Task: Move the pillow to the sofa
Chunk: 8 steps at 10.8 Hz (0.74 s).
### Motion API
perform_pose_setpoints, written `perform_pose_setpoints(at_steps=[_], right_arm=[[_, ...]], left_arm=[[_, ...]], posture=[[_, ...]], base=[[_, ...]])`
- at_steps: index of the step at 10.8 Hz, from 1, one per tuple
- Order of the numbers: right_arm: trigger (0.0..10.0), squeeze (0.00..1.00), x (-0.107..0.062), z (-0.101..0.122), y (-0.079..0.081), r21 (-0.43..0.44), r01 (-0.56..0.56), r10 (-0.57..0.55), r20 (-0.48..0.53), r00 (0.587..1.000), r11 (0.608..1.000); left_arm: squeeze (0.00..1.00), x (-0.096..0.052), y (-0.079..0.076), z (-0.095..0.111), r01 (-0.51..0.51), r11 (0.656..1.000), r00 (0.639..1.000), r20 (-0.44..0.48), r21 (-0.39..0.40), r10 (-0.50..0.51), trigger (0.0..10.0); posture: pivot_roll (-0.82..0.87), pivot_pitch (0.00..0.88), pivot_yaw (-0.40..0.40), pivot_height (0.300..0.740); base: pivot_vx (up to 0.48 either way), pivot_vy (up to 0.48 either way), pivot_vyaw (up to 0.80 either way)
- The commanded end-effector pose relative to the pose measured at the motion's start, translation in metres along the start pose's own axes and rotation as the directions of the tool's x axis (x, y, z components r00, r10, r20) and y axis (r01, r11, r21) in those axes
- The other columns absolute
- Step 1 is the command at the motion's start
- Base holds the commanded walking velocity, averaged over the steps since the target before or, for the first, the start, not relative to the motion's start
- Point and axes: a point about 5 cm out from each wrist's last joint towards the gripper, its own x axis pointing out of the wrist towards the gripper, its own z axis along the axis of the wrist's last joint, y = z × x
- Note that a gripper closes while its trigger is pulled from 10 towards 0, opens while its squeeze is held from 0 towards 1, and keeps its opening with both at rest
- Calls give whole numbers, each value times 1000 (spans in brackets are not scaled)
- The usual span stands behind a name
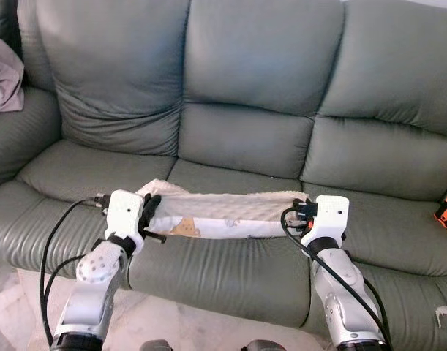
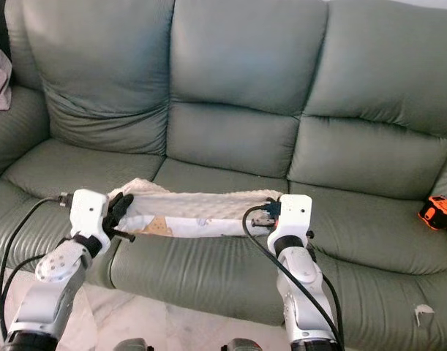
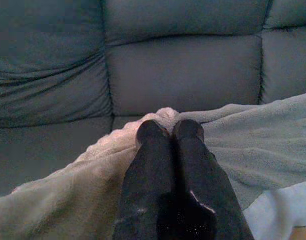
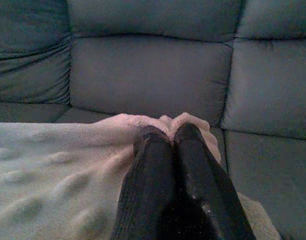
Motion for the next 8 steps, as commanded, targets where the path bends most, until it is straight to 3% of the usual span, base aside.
perform_pose_setpoints(at_steps=[1,3,8], right_arm=[[10000,0,1,10,-3,4,15,-15,30,999,1000],[10000,0,0,12,-1,20,9,-9,35,999,1000],[10000,0,1,15,-4,19,19,-19,40,999,1000]], left_arm=[[0,-1,1,5,-19,1000,1000,17,5,18,10000],[0,0,-3,6,-9,1000,1000,15,3,9,10000],[0,6,-3,11,45,998,999,21,-34,-44,10000]], posture=[[-26,1,-41,675],[-31,6,-33,650],[-51,0,-19,650]], base=[[0,0,0],[0,0,0],[0,0,0]])
